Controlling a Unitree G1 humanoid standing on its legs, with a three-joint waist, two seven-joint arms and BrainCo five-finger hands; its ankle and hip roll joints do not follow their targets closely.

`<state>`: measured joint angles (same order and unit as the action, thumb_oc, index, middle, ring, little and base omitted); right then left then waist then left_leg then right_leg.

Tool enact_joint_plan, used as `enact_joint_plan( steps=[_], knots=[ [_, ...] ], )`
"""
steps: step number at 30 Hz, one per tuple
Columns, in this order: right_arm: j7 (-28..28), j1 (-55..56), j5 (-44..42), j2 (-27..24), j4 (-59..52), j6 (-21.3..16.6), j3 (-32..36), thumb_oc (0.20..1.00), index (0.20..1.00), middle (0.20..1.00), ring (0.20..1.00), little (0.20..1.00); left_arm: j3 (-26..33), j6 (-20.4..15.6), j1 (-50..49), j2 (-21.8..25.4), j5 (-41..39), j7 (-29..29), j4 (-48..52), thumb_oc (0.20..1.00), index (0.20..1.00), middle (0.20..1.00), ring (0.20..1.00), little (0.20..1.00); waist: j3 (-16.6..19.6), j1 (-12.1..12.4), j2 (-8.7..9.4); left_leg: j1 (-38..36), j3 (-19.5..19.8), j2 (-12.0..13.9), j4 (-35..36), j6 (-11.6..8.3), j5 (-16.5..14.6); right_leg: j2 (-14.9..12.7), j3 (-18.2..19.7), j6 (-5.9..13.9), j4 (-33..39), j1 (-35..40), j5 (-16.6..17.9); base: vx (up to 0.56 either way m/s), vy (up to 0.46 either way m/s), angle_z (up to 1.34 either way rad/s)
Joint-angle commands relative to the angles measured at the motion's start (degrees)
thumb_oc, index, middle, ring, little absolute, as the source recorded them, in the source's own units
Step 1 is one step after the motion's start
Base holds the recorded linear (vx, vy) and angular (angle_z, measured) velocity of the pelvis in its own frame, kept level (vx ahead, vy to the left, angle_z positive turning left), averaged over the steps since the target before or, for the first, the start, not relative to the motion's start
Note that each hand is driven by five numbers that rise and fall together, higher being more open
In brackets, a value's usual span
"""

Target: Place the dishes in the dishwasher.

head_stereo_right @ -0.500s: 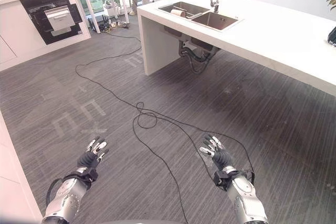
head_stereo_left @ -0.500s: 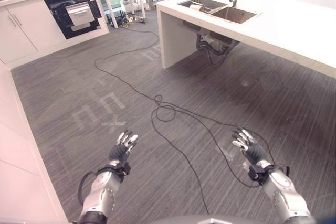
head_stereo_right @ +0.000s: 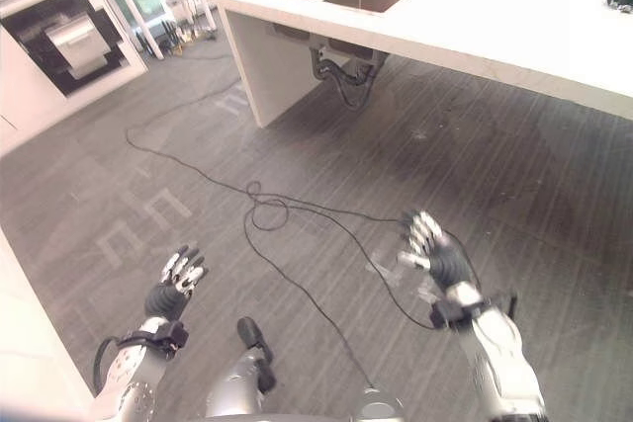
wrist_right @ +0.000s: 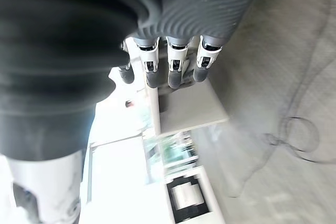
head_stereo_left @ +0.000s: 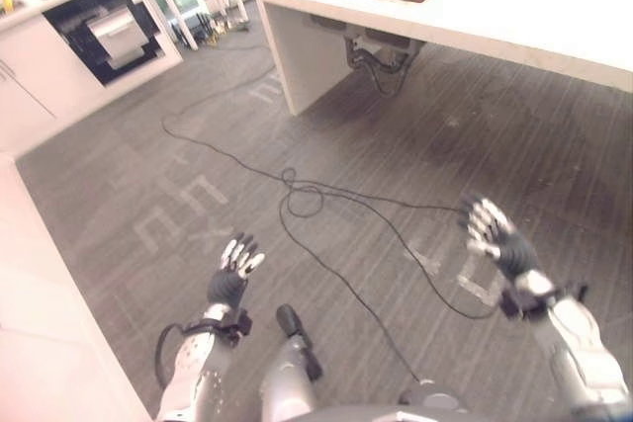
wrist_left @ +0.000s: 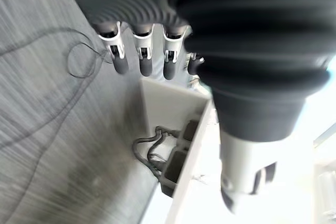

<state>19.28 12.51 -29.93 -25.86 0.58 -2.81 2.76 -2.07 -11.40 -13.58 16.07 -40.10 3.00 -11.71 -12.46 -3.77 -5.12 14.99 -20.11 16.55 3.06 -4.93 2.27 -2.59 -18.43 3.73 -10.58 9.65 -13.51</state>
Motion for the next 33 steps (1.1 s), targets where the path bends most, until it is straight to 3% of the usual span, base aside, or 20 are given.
enact_joint_plan(
  steps=[1, 2, 4, 6, 9, 10, 12, 14, 16, 17, 19, 24, 25, 27, 28, 29, 30, 31, 32, 33],
  knots=[
    [0.89, -6.23, -2.86, -1.29, -6.33, -5.15, 1.66, 1.0, 1.0, 1.0, 1.0, 1.0, 2.01, -4.71, 3.48, 2.61, -1.69, 1.83, 5.68, 1.0, 1.0, 1.0, 1.0, 1.0, 1.34, 1.3, 3.47, -9.01, -4.31, 0.23, -0.57, -3.19, 9.64, -1.52, 0.28, -0.82, -0.16, 1.9, -4.9, 0.64, 0.332, -0.46],
    [0.94, -6.19, -3.1, -1.44, -6.52, -5.17, 1.91, 1.0, 1.0, 1.0, 1.0, 1.0, 2.06, -4.62, 3.62, 2.85, -1.54, 1.94, 5.73, 1.0, 1.0, 1.0, 1.0, 1.0, 1.47, 1.23, 3.55, -9.17, -4.92, -0.03, -0.75, -2.93, 9.02, -1.85, 0.14, -0.57, -0.78, 1.95, -5.24, 0.6, 0.313, -0.22],
    [-0.07, -5.68, -3.83, -0.91, -7.59, -4.42, 3.11, 1.0, 1.0, 1.0, 1.0, 1.0, 1.69, -2.68, 5.01, 4.0, -0.95, 2.46, 6.47, 1.0, 1.0, 1.0, 1.0, 1.0, 3.14, 1.73, 5.04, -10.59, -5.01, -4.81, -0.18, -0.47, 5.81, -5.04, -0.18, 2.88, -6.87, 2.51, -5.08, 0.69, 0.361, 0.06],
    [-1.61, -5.55, -2.79, -0.1, -8.7, -3.63, 3.76, 1.0, 1.0, 1.0, 1.0, 1.0, 1.57, -1.68, 6.11, 4.21, 0.2, 4.1, 7.04, 1.0, 1.0, 1.0, 1.0, 1.0, 4.5, 2.09, 5.86, -12.35, -3.84, -8.68, 1.29, 2.3, 3.25, -7.99, 0.68, 6.42, -16.65, -0.43, 0.28, 0.58, 0.353, 0.43],
    [-3.66, -4.43, -1.17, 1.56, -11.37, -2.84, 4.84, 1.0, 1.0, 1.0, 1.0, 1.0, 1.06, -0.42, 7.32, 5.53, 3.47, 5.59, 8.51, 1.0, 1.0, 1.0, 1.0, 1.0, 6.12, 3.69, 5.54, -13.26, -2.46, -12.96, 1.25, 6.63, -0.17, -12.68, 0.72, 8.02, -39.08, -5.02, 13.22, 0.58, 0.342, 0.9],
    [-3.74, -4.69, -0.65, 2.21, -11.4, -2.88, 4.17, 1.0, 1.0, 1.0, 1.0, 1.0, 1.09, 0.03, 7.16, 5.41, 4.21, 5.5, 9.38, 1.0, 1.0, 1.0, 1.0, 1.0, 6.02, 3.23, 4.75, -14.81, -1.51, -14.01, 1.62, 7.37, -1.93, -12.28, 2.92, 7.32, -44.43, -11.5, 15.75, 0.63, 0.262, 0.61],
    [-3.62, -4.63, -0.09, 2.49, -11.55, -3.79, 2.71, 1.0, 1.0, 1.0, 1.0, 1.0, 1.46, 0.71, 6.86, 5.69, 3.99, 5.2, 10.92, 1.0, 1.0, 1.0, 1.0, 1.0, 4.98, 1.82, 3.85, -17.63, -0.11, -14.94, 1.94, 7.57, -2.61, -10.92, 0.19, 5.39, -36.58, -19.36, 11.94, 0.61, 0.034, -0.18],
    [-4.52, -3.48, -1.14, 1.91, -12.93, -3.92, 2.95, 1.0, 1.0, 1.0, 1.0, 1.0, 1.13, 2.32, 7.35, 6.21, 3.78, 5.01, 12.26, 1.0, 1.0, 1.0, 1.0, 1.0, 4.33, 1.01, 4.01, -19.49, 0.57, -14.96, 1.94, 7.04, -3.32, -11.21, -3.22, 4.81, -27.04, -20.16, 12.72, 0.45, -0.192, -0.01],
    [-4.81, -0.97, -3.46, 1.04, -13.71, -5.53, 4.21, 1.0, 1.0, 1.0, 1.0, 1.0, -0.63, 4.14, 8.33, 6.37, 2.03, 5.09, 13.29, 1.0, 1.0, 1.0, 1.0, 1.0, 3.1, -1.43, 6.15, -23.02, 1.99, -15.5, 1.92, 6.0, -6.49, -12.48, -4.19, 5.84, -4.82, -20.25, 18.12, 0.58, -0.415, 0.92],
    [-5.26, -0.44, -3.49, 1.06, -14.06, -6.35, 4.47, 1.0, 1.0, 1.0, 1.0, 1.0, -2.06, 3.84, 9.05, 6.13, 2.74, 4.61, 13.73, 1.0, 1.0, 1.0, 1.0, 1.0, 2.62, -2.46, 6.72, -24.05, 2.81, -15.85, 1.94, 5.96, -8.04, -13.58, -2.13, 7.13, 0.08, -22.27, 21.11, 0.55, -0.409, 1.15],
    [-6.21, -0.12, -2.82, 1.17, -14.6, -7.93, 4.85, 1.0, 1.0, 1.0, 1.0, 1.0, -4.49, 2.98, 9.54, 6.26, 3.73, 3.98, 15.26, 1.0, 1.0, 1.0, 1.0, 1.0, 0.97, -3.13, 7.11, -26.29, 3.65, -15.8, 0.54, 6.42, -11.68, -16.07, -0.31, 8.24, 4.13, -26.36, 24.67, 0.59, -0.425, 1.72],
    [-9.24, -2.23, -3.79, -1.17, -13.25, -9.05, 5.14, 1.0, 1.0, 1.0, 1.0, 1.0, -3.05, 4.17, 9.99, 7.58, 3.18, 6.38, 16.13, 1.0, 1.0, 1.0, 1.0, 1.0, 2.59, -2.51, 8.28, -25.86, 0.07, -15.39, -11.56, 5.1, -18.12, -12.76, -5.3, 7.91, 7.53, -16.56, 21.41, 0.53, -0.413, 0.61],
    [-9.54, -2.8, -3.77, -1.51, -13.27, -8.66, 5.15, 1.0, 1.0, 1.0, 1.0, 1.0, -2.46, 5.01, 9.67, 7.55, 2.55, 6.52, 16.54, 1.0, 1.0, 1.0, 1.0, 1.0, 3.26, -2.56, 7.99, -25.96, -0.78, -14.76, -13.58, 4.29, -17.31, -11.6, -5.89, 7.17, 7.87, -15.72, 20.63, 0.42, -0.352, -0.28],
    [-9.73, -4.62, -2.95, -2.5, -13.14, -7.74, 5.08, 1.0, 1.0, 1.0, 1.0, 1.0, -1.64, 6.09, 8.98, 6.91, 2.61, 6.07, 17.64, 1.0, 1.0, 1.0, 1.0, 1.0, 4.35, -2.71, 7.68, -23.12, -2.79, -11.2, -24.43, 0.46, -10.3, -8.38, -6.64, 3.27, 10.14, -13.27, 18.95, 0.5, -0.411, -0.46],
    [-8.36, -5.39, -3.3, -3.59, -13.42, -6.96, 5.95, 1.0, 1.0, 1.0, 1.0, 1.0, -1.01, 5.57, 8.0, 6.29, 2.47, 5.3, 18.26, 1.0, 1.0, 1.0, 1.0, 1.0, 4.44, -2.95, 6.97, -20.78, -2.72, -9.15, -35.9, -3.54, -3.75, -5.7, -5.69, 0.35, 11.13, -10.71, 16.48, 0.56, -0.346, -0.79],
    [-7.22, -5.38, -2.86, -4.23, -13.91, -6.59, 6.94, 1.0, 1.0, 1.0, 1.0, 1.0, -0.25, 5.48, 7.17, 5.92, 1.59, 5.22, 18.59, 1.0, 1.0, 1.0, 1.0, 1.0, 4.21, -2.82, 6.78, -17.6, -1.74, -8.84, -43.85, -5.36, -0.55, -4.62, -5.01, -1.64, 11.42, -8.84, 14.66, 0.69, -0.347, -1.2],
    [-8.21, -6.32, -2.01, -5.27, -14.55, -6.32, 7.78, 1.0, 1.0, 1.0, 1.0, 1.0, -0.23, 5.24, 7.26, 4.91, 2.08, 5.54, 17.96, 1.0, 1.0, 1.0, 1.0, 1.0, 2.95, -2.1, 7.42, -10.76, -0.52, -6.15, -47.71, -5.14, -0.31, -4.77, -5.21, -3.06, 11.44, -6.2, 13.12, 0.45, -0.182, -1.36],
    [-8.31, -6.38, -1.95, -5.31, -14.59, -6.35, 7.79, 1.0, 1.0, 1.0, 1.0, 1.0, -0.23, 5.24, 7.3, 4.87, 2.12, 5.55, 17.93, 1.0, 1.0, 1.0, 1.0, 1.0, 2.91, -2.1, 7.45, -10.65, -0.5, -6.12, -47.7, -5.09, -0.38, -4.8, -5.22, -3.07, 11.41, -6.17, 13.06, 0.51, 0.004, -1.45],
    [-8.92, -8.05, -3.04, -6.83, -15.32, -5.72, 8.45, 1.0, 1.0, 1.0, 1.0, 1.0, -0.74, 3.87, 6.84, 5.0, 1.88, 4.54, 17.97, 1.0, 1.0, 1.0, 1.0, 1.0, 2.0, -2.32, 6.75, -11.34, -2.82, -3.11, -35.73, -2.92, -1.23, -3.42, -3.1, -2.91, 11.09, -5.06, 11.47, 0.35, 0.141, -1.38],
    [-8.82, -8.27, -2.95, -6.87, -15.64, -5.71, 8.63, 1.0, 1.0, 1.0, 1.0, 1.0, -0.88, 3.47, 6.75, 5.05, 1.74, 4.11, 17.99, 1.0, 1.0, 1.0, 1.0, 1.0, 1.88, -2.33, 6.63, -11.91, -3.44, -2.82, -31.29, -2.41, -1.08, -3.29, -2.15, -2.62, 11.12, -4.79, 11.32, 0.5, 0.28, -1.02]
  ],
)
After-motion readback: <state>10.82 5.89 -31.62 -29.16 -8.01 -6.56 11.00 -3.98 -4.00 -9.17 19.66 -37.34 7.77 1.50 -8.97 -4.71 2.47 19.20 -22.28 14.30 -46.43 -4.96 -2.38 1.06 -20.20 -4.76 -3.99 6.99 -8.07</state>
